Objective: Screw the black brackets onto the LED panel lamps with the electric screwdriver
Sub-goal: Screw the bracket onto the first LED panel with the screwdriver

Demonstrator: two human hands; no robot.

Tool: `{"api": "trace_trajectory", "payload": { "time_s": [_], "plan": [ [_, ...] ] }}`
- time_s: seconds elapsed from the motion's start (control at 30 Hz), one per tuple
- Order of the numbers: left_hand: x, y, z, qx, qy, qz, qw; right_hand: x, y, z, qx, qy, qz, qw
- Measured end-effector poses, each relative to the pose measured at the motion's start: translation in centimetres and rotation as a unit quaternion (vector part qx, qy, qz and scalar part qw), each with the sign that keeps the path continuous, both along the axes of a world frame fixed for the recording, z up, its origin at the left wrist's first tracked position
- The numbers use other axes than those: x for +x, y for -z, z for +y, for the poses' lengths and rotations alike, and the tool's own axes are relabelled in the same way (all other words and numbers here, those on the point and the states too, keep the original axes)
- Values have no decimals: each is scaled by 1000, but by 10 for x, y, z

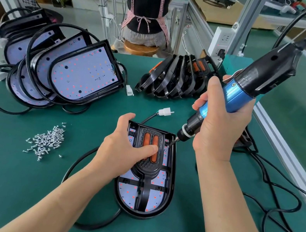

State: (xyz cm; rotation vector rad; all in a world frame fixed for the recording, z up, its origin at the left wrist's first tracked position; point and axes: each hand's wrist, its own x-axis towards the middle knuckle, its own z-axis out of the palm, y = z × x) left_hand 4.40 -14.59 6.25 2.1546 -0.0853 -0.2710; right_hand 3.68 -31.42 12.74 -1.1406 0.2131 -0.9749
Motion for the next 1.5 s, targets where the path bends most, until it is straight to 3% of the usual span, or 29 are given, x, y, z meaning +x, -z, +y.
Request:
{"api": "trace_trajectory", "payload": {
  "time_s": [1.3,1.5],
  "plan": [
    [4,13,1,-38,-13,7,999,40,10,-11,-31,-18,39,999],
    [8,11,1,-38,-6,9,999,34,15,-10,-54,-101,14,993]
  ]
}}
